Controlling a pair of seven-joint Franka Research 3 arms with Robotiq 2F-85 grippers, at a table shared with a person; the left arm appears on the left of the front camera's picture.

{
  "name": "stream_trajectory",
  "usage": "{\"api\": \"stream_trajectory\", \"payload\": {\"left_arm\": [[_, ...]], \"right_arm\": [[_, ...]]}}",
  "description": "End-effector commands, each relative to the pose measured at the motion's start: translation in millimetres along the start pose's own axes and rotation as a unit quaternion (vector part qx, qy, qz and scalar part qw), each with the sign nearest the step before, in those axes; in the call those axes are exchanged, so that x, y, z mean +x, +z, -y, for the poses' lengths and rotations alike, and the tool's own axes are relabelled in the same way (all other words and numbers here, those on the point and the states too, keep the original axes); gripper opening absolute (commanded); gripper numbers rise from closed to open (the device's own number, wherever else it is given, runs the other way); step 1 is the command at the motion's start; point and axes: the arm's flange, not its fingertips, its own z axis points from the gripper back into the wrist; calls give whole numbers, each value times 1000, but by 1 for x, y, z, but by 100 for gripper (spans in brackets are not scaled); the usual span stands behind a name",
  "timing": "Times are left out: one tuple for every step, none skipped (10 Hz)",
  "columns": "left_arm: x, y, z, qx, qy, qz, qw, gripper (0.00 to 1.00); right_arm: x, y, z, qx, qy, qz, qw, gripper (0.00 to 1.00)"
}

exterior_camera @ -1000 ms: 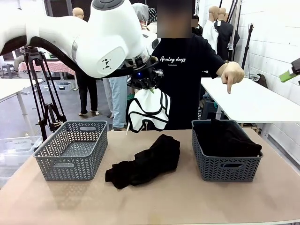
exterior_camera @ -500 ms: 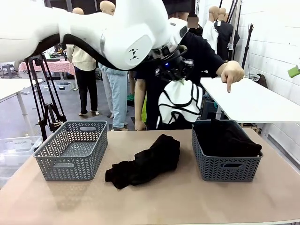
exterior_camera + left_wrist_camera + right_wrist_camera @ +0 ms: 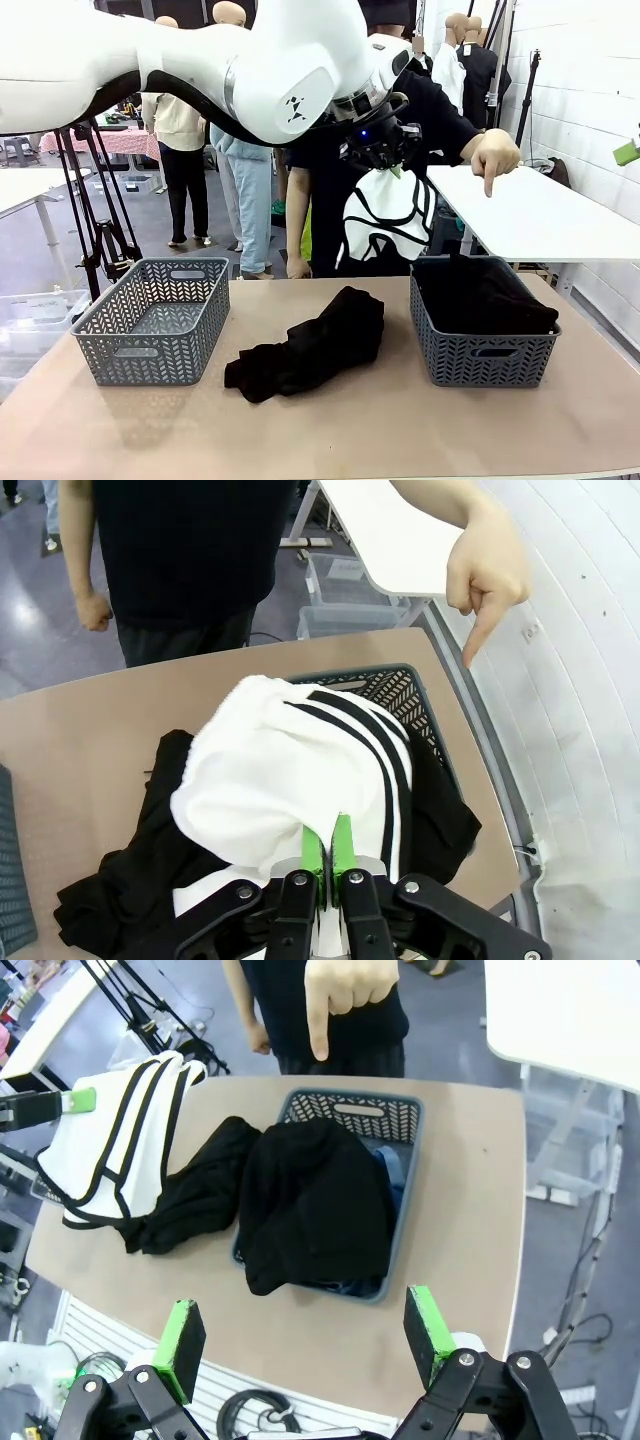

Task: Sort the tops and bottoms.
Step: Sort the clothes according to human instructions.

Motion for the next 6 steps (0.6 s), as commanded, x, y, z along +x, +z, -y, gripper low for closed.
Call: {"api": "stream_trajectory", "payload": {"left_arm": [[3,-21,5,-34,-10,-1,999,0],[12,-46,20,-77,-24,-10,997,0],[22,-67,38,-98,-42,-23,994,0],[33,-87,57,-132,-57,-29,989,0],[39,-94,76,-154,-70,-19,985,0],[40,-102,90,-177,-74,-19,981,0]], "right_arm": [[-1,-2,-1,-6,3,-7,1000,100],[-1,-2,-1,-6,3,-7,1000,100],[-1,-2,-1,-6,3,-7,1000,100],[-1,-2,-1,-6,3,-7,1000,100],[-1,-2,-1,-6,3,-7,1000,100],[-1,-2,-1,-6,3,-7,1000,100]]}}
